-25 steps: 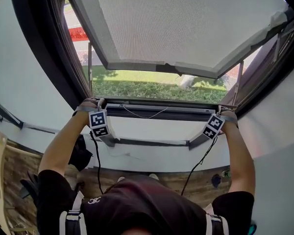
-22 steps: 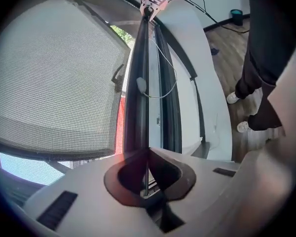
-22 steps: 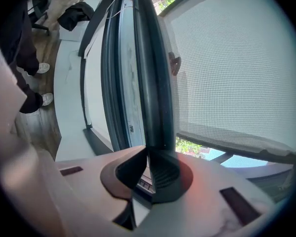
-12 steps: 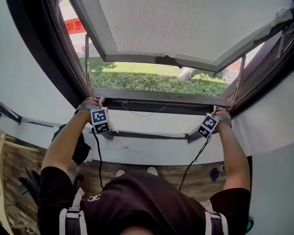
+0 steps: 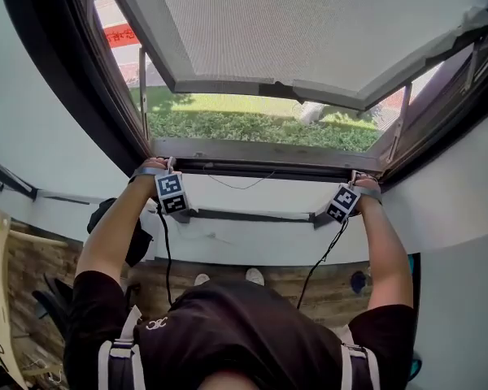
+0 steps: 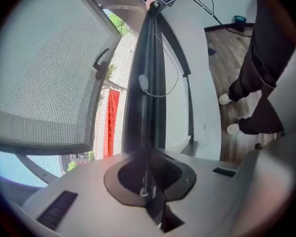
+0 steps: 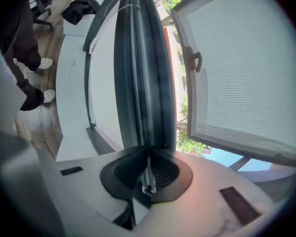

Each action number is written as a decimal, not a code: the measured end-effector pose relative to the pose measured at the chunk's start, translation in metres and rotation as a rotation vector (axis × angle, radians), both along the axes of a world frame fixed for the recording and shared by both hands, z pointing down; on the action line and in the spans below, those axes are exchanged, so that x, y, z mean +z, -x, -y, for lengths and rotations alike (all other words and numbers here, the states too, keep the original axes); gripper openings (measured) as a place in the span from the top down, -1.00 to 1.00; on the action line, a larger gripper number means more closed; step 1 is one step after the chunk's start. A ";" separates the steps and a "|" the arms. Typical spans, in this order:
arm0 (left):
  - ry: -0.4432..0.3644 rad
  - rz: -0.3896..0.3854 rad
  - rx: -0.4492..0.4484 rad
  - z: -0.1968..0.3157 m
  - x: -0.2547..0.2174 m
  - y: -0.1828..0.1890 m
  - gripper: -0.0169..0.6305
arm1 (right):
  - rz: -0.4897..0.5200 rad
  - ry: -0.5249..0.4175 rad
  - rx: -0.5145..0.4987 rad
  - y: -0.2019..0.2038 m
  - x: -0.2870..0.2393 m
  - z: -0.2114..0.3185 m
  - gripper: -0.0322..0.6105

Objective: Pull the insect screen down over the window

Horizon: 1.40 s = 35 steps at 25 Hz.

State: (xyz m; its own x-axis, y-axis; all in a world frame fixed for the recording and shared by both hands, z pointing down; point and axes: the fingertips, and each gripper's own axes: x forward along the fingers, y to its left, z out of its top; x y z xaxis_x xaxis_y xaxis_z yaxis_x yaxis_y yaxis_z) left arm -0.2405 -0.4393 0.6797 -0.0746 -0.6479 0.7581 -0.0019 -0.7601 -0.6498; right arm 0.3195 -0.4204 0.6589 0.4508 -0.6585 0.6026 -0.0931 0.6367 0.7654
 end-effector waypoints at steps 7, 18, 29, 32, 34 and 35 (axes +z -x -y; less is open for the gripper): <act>-0.005 0.065 0.020 -0.003 0.000 0.001 0.86 | -0.036 -0.050 -0.011 -0.001 0.006 0.000 0.83; -0.089 0.033 -0.009 0.009 0.012 0.001 0.84 | -0.020 -0.040 0.000 -0.003 0.021 0.002 0.79; -0.121 -0.082 -0.077 0.005 0.007 0.004 0.81 | 0.106 -0.062 0.038 0.003 0.020 -0.004 0.33; -0.139 -0.122 -0.093 0.006 0.007 0.003 0.80 | 0.150 -0.101 0.050 0.004 0.024 -0.002 0.31; -0.139 -0.161 -0.121 0.003 0.006 0.003 0.78 | 0.225 -0.127 0.089 0.009 0.019 -0.006 0.30; -0.145 -0.206 -0.144 0.002 0.004 0.002 0.76 | 0.280 -0.149 0.113 0.012 0.016 -0.008 0.31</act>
State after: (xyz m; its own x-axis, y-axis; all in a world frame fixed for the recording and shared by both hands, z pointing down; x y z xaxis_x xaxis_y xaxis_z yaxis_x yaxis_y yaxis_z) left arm -0.2427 -0.4410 0.6839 -0.0278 -0.7447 0.6668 -0.2459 -0.6414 -0.7267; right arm 0.3071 -0.4126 0.6746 0.3572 -0.7038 0.6141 -0.3765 0.4933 0.7842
